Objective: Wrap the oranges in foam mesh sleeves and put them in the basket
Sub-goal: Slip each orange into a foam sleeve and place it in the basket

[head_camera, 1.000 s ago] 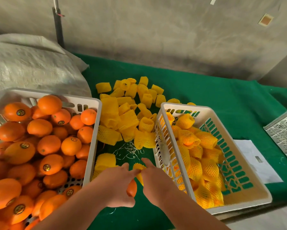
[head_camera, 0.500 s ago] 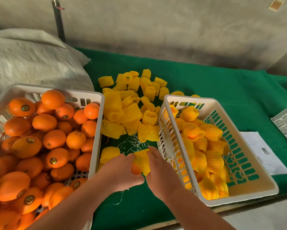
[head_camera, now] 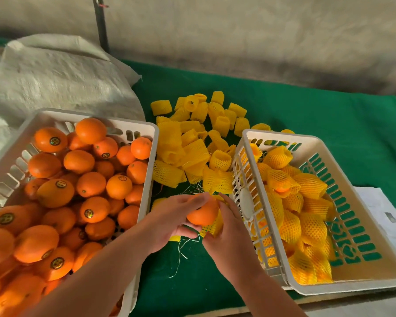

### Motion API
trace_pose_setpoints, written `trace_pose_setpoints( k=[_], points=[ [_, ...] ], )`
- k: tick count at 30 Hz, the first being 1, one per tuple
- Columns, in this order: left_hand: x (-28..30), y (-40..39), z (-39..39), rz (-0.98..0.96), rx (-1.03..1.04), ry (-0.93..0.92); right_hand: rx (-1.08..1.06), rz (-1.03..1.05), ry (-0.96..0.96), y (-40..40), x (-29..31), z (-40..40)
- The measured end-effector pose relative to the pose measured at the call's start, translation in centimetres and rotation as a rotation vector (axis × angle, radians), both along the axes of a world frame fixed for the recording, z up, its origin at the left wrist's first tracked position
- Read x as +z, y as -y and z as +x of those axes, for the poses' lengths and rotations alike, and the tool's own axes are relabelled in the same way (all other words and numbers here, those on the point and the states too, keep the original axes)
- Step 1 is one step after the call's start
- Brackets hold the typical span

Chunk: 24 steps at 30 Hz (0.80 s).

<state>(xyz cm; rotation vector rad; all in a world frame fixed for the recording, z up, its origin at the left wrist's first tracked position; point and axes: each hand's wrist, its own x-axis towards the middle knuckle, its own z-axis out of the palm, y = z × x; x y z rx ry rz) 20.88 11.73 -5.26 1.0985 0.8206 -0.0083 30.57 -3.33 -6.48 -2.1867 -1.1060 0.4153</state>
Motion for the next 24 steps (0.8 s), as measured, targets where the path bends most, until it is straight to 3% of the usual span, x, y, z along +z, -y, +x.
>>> trace_pose_setpoints(
  k=[3,10,14,16,21,24],
  points=[
    [-0.5,0.3,-0.2,0.155,-0.11,0.014,-0.021,0.053,-0.045,0.2,0.1,0.1],
    [-0.6,0.3,0.1,0.013,-0.133,0.072,0.005,0.068,-0.076,1.0,0.5,0.4],
    [-0.6,0.3,-0.1,0.09,-0.138,0.11,0.019,0.073,-0.066,1.0,1.1,0.4],
    [-0.8,0.5,-0.2,0.256,-0.143,0.146,0.016,0.07,-0.004,1.1,1.6,0.3],
    [-1.4,1.3,-0.3,0.905,-0.057,0.194,0.081,0.008,0.131,0.9,2.9,-2.2],
    [-1.6,1.2,-0.3,1.098,0.006,0.2,0.045,0.019,0.172,0.4,3.8,-3.4]
  ],
)
